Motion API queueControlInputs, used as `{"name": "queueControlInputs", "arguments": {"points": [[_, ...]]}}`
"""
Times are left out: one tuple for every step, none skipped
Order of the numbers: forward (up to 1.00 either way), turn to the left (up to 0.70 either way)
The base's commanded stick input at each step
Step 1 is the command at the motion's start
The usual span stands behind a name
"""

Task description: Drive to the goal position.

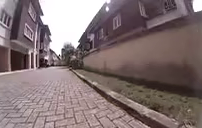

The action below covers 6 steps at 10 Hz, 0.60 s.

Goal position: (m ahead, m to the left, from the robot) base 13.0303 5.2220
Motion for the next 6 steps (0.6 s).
{"name": "queueControlInputs", "arguments": {"points": [[0.50,0.50],[0.50,0.37],[0.50,0.09],[0.50,0.00],[0.50,0.00],[0.50,0.00]]}}
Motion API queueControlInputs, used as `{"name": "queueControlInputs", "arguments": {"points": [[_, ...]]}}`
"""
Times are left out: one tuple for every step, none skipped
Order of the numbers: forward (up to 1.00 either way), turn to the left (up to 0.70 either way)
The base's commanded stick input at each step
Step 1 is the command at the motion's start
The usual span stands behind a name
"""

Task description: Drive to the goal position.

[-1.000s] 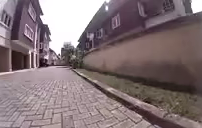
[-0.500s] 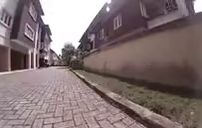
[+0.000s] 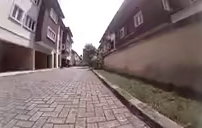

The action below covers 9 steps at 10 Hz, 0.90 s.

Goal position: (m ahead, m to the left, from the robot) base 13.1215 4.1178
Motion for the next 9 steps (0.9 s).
{"name": "queueControlInputs", "arguments": {"points": [[0.38,0.00],[0.04,0.00],[0.00,0.00],[0.00,0.00],[0.00,0.00],[0.00,0.00],[0.00,0.00],[0.00,0.00],[0.00,0.00]]}}
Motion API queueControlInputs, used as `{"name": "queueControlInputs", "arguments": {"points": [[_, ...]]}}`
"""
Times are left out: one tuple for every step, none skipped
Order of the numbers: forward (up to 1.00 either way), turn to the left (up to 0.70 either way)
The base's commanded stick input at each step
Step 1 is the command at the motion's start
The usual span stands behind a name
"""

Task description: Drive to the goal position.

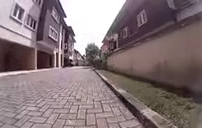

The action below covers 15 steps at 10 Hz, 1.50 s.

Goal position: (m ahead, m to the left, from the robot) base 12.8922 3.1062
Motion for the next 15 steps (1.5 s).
{"name": "queueControlInputs", "arguments": {"points": [[0.00,0.00],[0.00,0.19],[0.00,0.50],[0.00,0.50],[0.00,0.50],[0.00,0.50],[0.00,0.50],[0.00,0.50],[0.00,0.50],[0.00,0.50],[0.00,0.50],[0.00,0.50],[0.00,0.50],[0.00,0.50],[0.00,0.50]]}}
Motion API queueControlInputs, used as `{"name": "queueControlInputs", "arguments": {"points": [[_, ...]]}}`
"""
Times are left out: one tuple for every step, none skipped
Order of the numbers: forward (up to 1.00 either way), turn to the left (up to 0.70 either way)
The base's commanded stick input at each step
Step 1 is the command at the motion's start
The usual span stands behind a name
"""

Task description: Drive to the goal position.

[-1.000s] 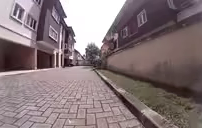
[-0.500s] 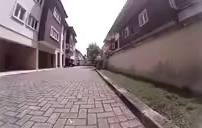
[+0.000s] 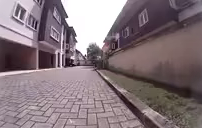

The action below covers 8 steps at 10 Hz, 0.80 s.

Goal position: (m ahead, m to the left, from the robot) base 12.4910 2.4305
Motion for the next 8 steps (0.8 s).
{"name": "queueControlInputs", "arguments": {"points": [[0.00,0.50],[0.00,0.44],[0.00,0.29],[0.00,0.13],[0.00,0.00],[0.00,0.00],[0.05,0.05],[0.14,0.14]]}}
